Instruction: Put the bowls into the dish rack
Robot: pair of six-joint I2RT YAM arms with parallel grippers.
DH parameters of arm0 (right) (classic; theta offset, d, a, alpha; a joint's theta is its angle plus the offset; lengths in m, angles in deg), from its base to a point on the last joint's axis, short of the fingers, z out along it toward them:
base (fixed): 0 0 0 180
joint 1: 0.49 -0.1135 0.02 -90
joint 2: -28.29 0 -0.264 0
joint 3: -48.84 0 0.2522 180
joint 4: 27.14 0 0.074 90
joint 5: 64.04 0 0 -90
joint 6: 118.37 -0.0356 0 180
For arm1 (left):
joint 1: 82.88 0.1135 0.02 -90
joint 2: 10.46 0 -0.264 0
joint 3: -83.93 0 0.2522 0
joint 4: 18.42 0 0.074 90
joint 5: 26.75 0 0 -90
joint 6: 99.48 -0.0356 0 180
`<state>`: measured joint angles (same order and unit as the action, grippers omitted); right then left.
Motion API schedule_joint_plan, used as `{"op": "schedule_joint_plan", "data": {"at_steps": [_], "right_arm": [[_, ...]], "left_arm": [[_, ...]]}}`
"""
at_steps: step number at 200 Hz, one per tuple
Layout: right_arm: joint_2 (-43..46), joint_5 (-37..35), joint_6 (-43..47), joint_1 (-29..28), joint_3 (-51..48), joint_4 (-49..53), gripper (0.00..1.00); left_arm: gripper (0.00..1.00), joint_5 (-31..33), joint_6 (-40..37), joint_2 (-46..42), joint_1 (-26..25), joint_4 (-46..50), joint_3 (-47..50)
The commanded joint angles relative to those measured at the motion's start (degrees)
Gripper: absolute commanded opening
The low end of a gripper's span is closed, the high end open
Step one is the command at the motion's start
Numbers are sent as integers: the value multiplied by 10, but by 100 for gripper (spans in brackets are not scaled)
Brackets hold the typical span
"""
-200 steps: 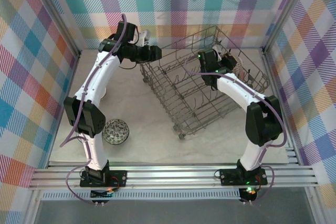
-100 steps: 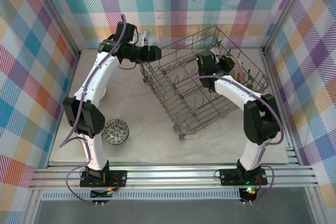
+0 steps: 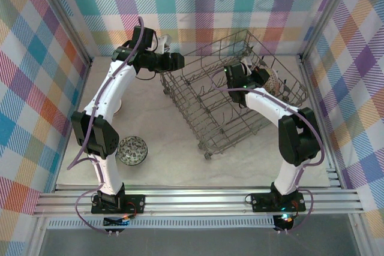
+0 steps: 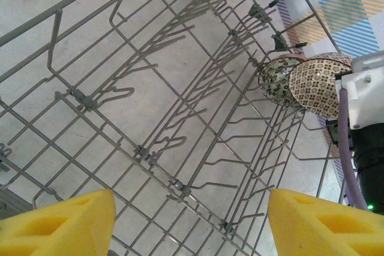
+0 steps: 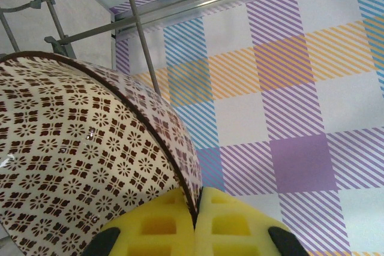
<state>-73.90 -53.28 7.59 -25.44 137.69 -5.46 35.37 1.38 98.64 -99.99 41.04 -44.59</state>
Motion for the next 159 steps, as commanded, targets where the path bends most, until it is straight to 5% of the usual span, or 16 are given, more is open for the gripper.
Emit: {"op": "schedule_joint_plan", "data": {"at_steps": [1,63,132,159], "right_arm": [[10,1,-24,12,-20,29,0],[9,2,-13,17,-19,19,0],[-3,34,211,19,-40,-210,0],[-2,41,218,23,-53,-218,0]], "left_arm": [[68,3,6,25,-1,52,25],[68,1,5,36,-3,62,11],[68,0,4,36,-5,62,15],[68,0,5,33,-5,59,21]]}}
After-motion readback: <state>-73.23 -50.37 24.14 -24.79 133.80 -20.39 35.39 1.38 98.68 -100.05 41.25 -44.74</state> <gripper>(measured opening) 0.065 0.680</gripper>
